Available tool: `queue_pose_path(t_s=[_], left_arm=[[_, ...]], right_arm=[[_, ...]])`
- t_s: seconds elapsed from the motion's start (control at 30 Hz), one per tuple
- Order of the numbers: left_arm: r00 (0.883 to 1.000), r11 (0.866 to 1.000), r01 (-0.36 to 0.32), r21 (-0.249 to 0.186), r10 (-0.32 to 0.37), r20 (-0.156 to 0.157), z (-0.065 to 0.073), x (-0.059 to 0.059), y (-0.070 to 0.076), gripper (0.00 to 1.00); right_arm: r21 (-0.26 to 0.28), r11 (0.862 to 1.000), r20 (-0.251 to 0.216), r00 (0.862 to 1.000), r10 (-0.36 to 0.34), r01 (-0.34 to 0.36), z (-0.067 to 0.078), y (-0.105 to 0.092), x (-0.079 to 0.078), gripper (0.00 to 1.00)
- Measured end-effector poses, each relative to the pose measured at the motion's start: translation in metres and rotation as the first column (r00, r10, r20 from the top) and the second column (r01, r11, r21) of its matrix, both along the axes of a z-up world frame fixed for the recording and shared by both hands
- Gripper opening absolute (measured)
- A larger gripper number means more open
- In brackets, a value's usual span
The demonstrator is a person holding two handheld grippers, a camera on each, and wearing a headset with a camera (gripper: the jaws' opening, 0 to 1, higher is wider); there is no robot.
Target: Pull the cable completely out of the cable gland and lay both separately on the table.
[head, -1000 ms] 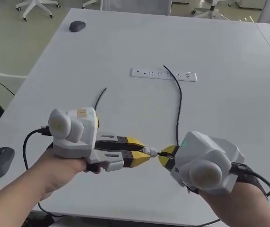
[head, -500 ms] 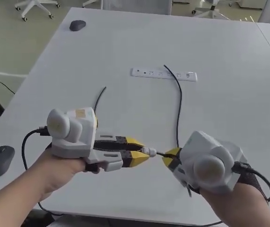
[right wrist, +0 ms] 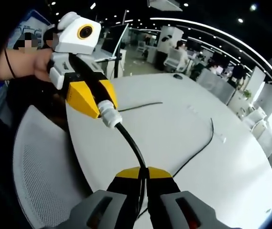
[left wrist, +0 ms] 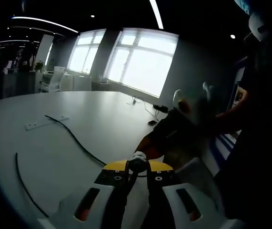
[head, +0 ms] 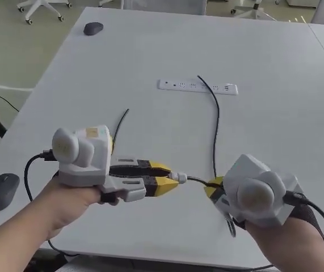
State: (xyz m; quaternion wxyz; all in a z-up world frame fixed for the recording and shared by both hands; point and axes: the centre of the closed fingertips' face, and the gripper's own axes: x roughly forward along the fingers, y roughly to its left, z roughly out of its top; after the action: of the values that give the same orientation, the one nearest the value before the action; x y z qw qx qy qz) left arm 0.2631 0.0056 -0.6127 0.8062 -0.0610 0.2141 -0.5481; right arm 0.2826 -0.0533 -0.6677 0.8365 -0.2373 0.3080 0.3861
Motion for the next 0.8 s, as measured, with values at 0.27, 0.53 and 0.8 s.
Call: queue_pose_path(t_s=[0.27, 0.53, 0.8], left_arm=[[1.000, 1.000, 0.017, 0.020, -0.017, 0.000, -0.004, -0.004, -0.004, 0.15], [1.000, 1.000, 0.002, 0.007, -0.002, -0.014, -0.005, -0.005, 0.002, 0.15], [1.000, 1.000, 0.011, 0.007, -0.011, -0.009, -0.004, -0.008, -0.001, 0.15]], right_arm=[[0.068, 0.995, -0.100, 0.992, -0.070, 0.077, -0.014, 0.001, -0.009, 0.00], [0.040, 0.990, -0.136, 0.982, -0.128, 0.134, -0.027, -0.012, -0.007, 0.00], [0.074, 0.974, -0.224, 0.955, -0.195, 0.216, -0.039, -0.019, -0.009, 0.00]])
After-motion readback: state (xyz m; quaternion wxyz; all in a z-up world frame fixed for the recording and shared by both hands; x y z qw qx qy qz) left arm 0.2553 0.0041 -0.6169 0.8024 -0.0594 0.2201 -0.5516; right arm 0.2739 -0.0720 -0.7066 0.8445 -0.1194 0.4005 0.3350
